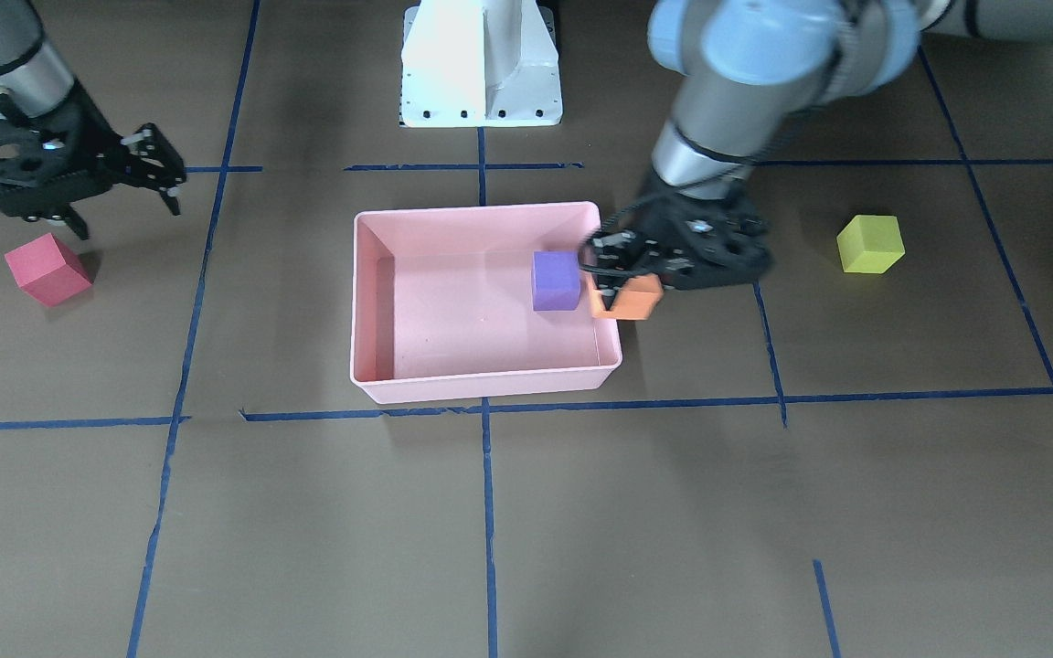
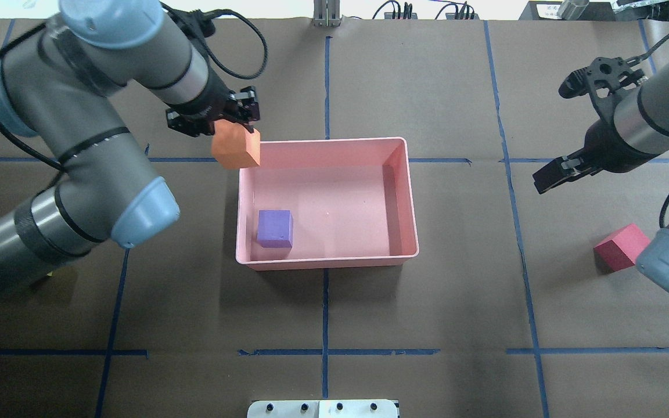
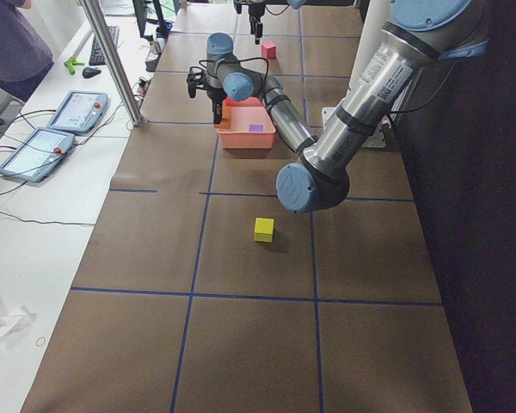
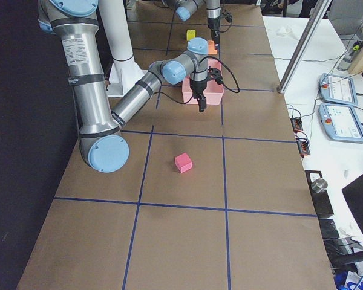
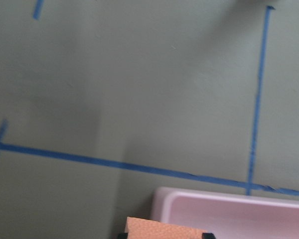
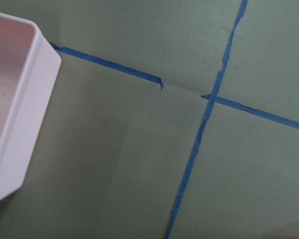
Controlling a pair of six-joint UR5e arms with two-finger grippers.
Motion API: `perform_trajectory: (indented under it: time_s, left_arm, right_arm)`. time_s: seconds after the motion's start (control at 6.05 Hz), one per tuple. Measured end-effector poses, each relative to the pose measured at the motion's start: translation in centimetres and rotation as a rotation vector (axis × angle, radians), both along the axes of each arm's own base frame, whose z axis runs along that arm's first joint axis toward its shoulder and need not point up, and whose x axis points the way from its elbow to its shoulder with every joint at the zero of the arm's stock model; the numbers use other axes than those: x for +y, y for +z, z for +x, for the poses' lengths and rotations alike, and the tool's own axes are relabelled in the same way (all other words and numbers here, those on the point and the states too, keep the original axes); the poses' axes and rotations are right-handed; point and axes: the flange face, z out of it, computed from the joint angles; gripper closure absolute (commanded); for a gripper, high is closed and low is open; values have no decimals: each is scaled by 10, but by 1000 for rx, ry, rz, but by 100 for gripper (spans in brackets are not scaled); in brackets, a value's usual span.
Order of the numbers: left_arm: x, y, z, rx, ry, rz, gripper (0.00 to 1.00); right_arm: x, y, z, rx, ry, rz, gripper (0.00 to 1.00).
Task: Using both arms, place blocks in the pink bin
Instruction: 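Release the orange cube in the bin while the right gripper nears the pink-red cube, then grasp the pink-red cube with the right gripper while the left gripper lifts from the bin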
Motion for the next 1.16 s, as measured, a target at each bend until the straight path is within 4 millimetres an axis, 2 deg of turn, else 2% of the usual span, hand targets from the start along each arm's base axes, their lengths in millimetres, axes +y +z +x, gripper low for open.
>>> perform_trajectory:
  time_s: [0.17,0.33,0.5,0.83,1.16]
  left_arm:
    - [17,-11,36,-17,-16,-4,0]
    - [24,-13,53,-31,-24,-3,0]
    - [27,-13,58,-36,-28,-2,0]
    - [29,-13,59,-36,-28,-1,0]
    - [30,-12,58,-35,-28,-1,0]
  right_arm:
    - [12,30,15,-7,-12,29,0]
    - [27,63,28,-14,-20,49,0]
    - [38,96,36,-19,-22,65,0]
    - [37,169,35,-37,-27,110,0]
    - [40,216,29,-12,-87,128,0]
